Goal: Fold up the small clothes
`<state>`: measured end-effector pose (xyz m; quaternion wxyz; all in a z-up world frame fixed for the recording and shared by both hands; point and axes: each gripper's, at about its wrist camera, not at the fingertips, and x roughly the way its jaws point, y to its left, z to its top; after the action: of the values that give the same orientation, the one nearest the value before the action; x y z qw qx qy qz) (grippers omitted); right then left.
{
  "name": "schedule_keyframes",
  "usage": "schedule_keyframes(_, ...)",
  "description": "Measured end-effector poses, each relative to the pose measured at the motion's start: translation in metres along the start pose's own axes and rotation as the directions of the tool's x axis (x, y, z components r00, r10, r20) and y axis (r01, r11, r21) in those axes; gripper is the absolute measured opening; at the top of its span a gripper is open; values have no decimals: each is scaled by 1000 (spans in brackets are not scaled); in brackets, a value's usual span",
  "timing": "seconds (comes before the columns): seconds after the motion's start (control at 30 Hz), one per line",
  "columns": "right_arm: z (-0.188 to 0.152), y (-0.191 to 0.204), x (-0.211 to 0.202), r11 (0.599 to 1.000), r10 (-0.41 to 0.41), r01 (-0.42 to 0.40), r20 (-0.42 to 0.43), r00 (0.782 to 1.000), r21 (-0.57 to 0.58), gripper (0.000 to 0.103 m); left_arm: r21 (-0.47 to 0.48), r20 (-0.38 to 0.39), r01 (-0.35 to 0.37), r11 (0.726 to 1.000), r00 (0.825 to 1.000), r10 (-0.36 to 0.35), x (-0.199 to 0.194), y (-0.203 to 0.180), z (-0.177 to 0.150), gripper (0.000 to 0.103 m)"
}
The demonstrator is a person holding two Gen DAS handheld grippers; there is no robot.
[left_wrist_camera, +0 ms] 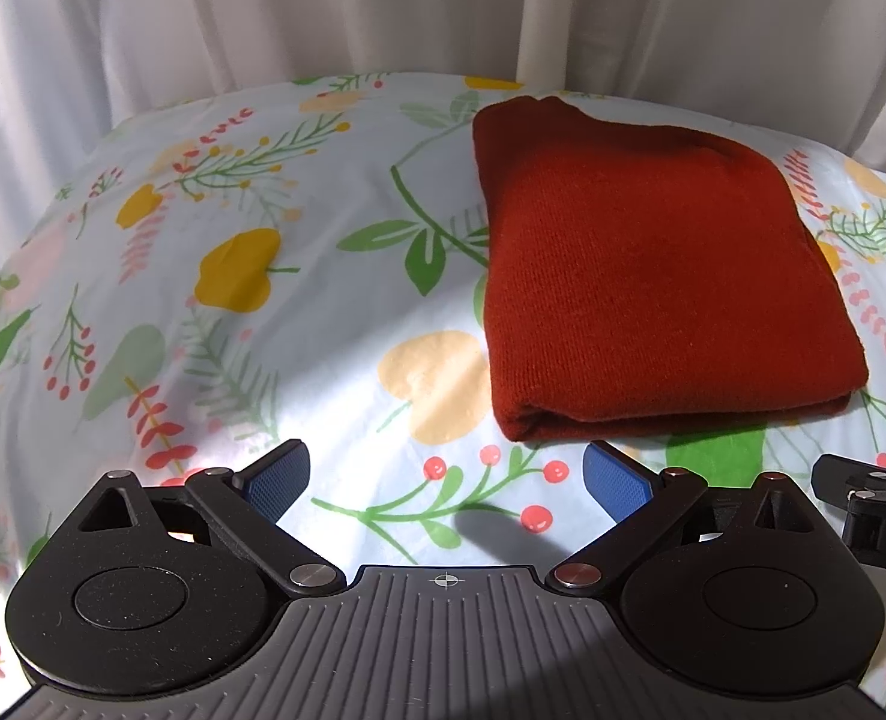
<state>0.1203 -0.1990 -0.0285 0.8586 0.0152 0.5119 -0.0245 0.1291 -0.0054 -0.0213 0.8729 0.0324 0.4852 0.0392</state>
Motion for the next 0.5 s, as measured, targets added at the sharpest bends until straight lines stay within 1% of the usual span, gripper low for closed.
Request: schedule_keyframes(0.5, 2, -4, 0, 1000, -2, 2, 1, 1000, 24, 99, 6, -3, 7, 1000, 1000, -7, 3, -1, 2, 100)
